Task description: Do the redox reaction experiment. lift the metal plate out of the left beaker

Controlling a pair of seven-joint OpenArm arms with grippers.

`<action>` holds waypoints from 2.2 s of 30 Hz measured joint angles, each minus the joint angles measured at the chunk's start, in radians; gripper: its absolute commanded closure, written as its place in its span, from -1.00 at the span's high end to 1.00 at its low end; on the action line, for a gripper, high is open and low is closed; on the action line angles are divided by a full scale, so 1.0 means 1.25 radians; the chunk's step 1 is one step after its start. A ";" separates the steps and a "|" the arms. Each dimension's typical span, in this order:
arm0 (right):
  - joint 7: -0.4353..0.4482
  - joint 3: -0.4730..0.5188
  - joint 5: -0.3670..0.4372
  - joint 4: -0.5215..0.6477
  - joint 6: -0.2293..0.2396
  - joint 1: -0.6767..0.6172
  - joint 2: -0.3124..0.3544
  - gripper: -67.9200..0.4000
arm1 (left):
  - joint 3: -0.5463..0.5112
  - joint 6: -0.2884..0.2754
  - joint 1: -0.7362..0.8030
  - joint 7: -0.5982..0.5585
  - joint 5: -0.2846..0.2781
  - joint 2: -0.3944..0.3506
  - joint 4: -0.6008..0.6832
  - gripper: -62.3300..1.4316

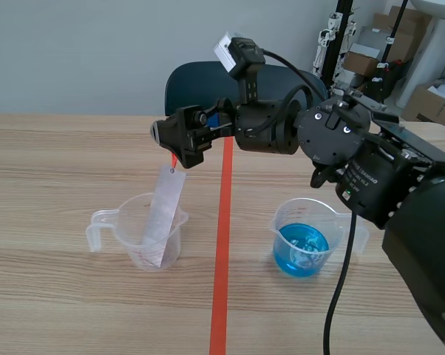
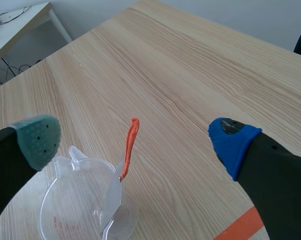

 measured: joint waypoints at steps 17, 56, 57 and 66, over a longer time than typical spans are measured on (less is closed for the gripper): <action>-0.005 0.000 0.000 0.000 -0.012 0.000 0.020 1.00 | 0.000 0.000 0.000 -0.001 0.000 0.000 0.000 1.00; -0.048 -0.042 0.000 0.000 -0.064 0.000 -0.013 -0.27 | 0.000 0.000 0.000 -0.004 0.000 0.000 0.000 1.00; -0.048 -0.042 -0.001 0.000 -0.064 0.000 -0.013 -0.32 | 0.000 0.000 0.000 -0.004 0.000 0.000 0.000 1.00; -0.012 -0.042 -0.043 0.000 -0.063 0.000 -0.013 -0.85 | 0.000 0.000 0.000 -0.004 0.000 0.000 0.000 1.00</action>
